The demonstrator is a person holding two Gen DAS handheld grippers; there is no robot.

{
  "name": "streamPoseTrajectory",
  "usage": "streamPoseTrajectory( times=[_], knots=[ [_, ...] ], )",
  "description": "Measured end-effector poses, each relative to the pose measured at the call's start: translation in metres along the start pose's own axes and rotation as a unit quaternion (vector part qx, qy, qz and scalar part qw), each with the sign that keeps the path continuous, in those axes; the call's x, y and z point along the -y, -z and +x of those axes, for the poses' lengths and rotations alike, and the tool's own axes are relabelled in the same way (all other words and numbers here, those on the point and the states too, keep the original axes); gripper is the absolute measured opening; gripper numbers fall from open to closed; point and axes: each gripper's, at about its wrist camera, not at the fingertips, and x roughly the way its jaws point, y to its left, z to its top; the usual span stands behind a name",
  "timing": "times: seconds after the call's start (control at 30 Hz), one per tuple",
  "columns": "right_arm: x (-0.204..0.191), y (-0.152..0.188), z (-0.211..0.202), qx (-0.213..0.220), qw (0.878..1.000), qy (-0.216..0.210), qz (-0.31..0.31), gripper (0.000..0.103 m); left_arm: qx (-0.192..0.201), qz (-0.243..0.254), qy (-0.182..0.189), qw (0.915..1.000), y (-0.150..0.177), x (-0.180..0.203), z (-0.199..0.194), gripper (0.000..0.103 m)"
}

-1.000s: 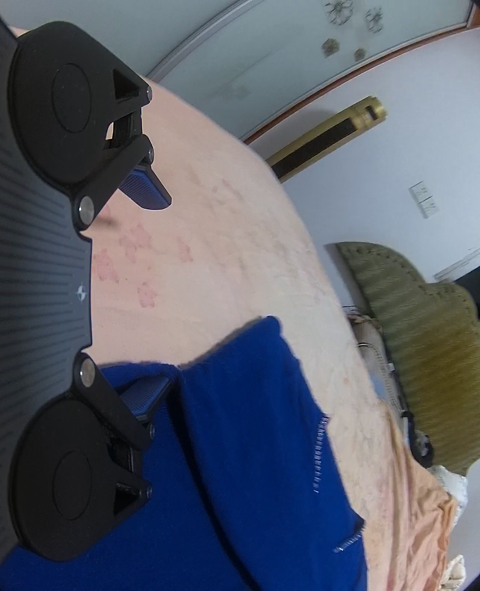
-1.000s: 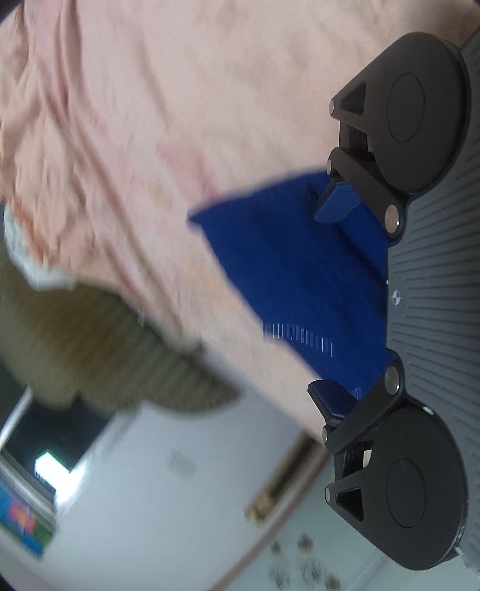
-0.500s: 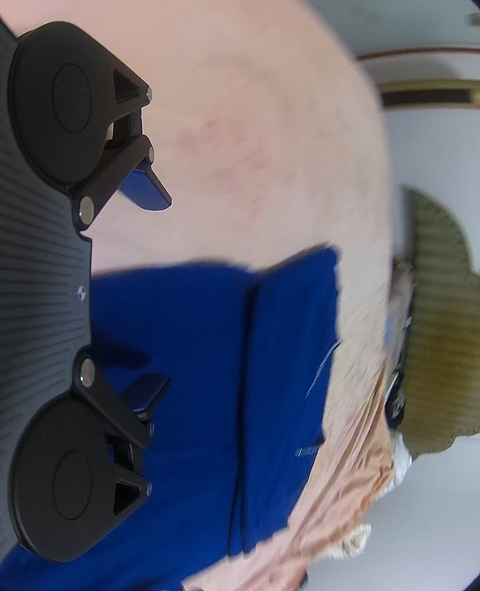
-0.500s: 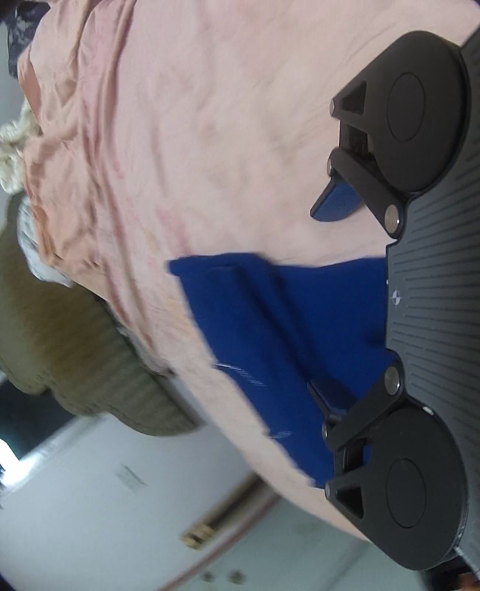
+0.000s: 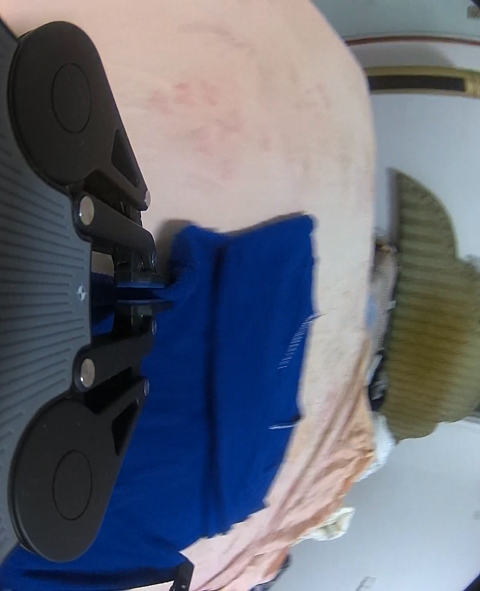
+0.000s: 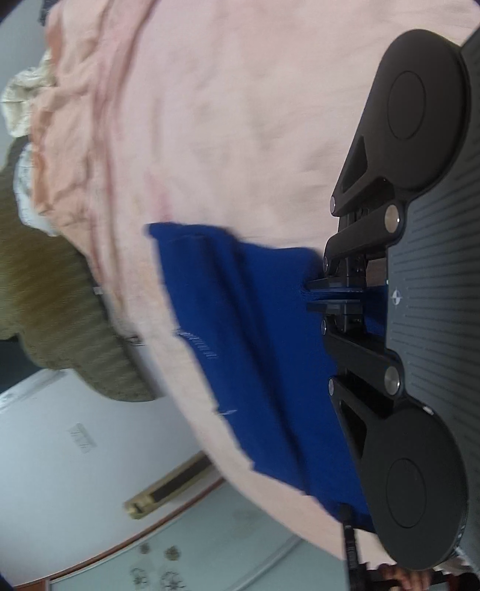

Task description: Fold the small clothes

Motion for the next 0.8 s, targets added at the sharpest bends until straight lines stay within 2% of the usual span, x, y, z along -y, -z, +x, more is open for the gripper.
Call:
streamPoseTrajectory(
  times=[0.07, 0.13, 0.2, 0.3, 0.37, 0.47, 0.5, 0.53, 0.6, 0.67, 0.8],
  knots=[
    [-0.003, -0.014, 0.004, 0.020, 1.000, 0.017, -0.009, 0.007, 0.019, -0.006, -0.026, 0.9995, -0.007, -0.002, 0.005, 0.005],
    [-0.007, -0.023, 0.014, 0.033, 0.998, 0.039, -0.029, 0.007, 0.022, -0.005, -0.054, 0.9983, -0.011, -0.004, 0.015, 0.006],
    [-0.007, -0.028, 0.026, 0.043, 0.996, 0.072, -0.044, 0.007, 0.004, -0.009, -0.058, 0.9983, -0.012, -0.004, 0.021, 0.008],
    [0.000, -0.026, 0.035, 0.026, 0.993, 0.115, -0.031, 0.019, 0.001, -0.015, -0.054, 0.9984, -0.007, -0.005, 0.007, 0.011],
    [0.004, -0.018, 0.021, 0.035, 0.994, 0.104, -0.023, 0.039, -0.002, -0.017, -0.062, 0.9979, -0.001, -0.007, -0.008, 0.016],
    [0.005, -0.002, -0.007, 0.040, 0.994, 0.101, -0.022, 0.043, -0.005, -0.048, -0.046, 0.9978, 0.013, -0.015, -0.031, 0.048],
    [0.004, 0.003, -0.014, 0.040, 0.994, 0.102, -0.018, 0.043, -0.004, -0.058, -0.041, 0.9975, 0.018, -0.016, -0.038, 0.066],
    [0.004, 0.008, -0.020, 0.040, 0.994, 0.099, -0.011, 0.043, -0.003, -0.064, -0.040, 0.9971, 0.024, -0.015, -0.045, 0.072],
    [0.003, 0.020, -0.031, 0.035, 0.996, 0.080, 0.004, 0.044, -0.006, -0.063, -0.045, 0.9970, 0.036, -0.010, -0.057, 0.072],
    [-0.003, 0.033, -0.039, 0.028, 0.997, 0.067, 0.007, 0.050, -0.020, -0.059, -0.050, 0.9968, 0.045, -0.005, -0.064, 0.072],
    [-0.023, 0.052, -0.046, 0.010, 0.998, 0.057, -0.024, 0.059, -0.053, -0.066, -0.044, 0.9955, 0.057, -0.002, -0.073, 0.072]
  ],
)
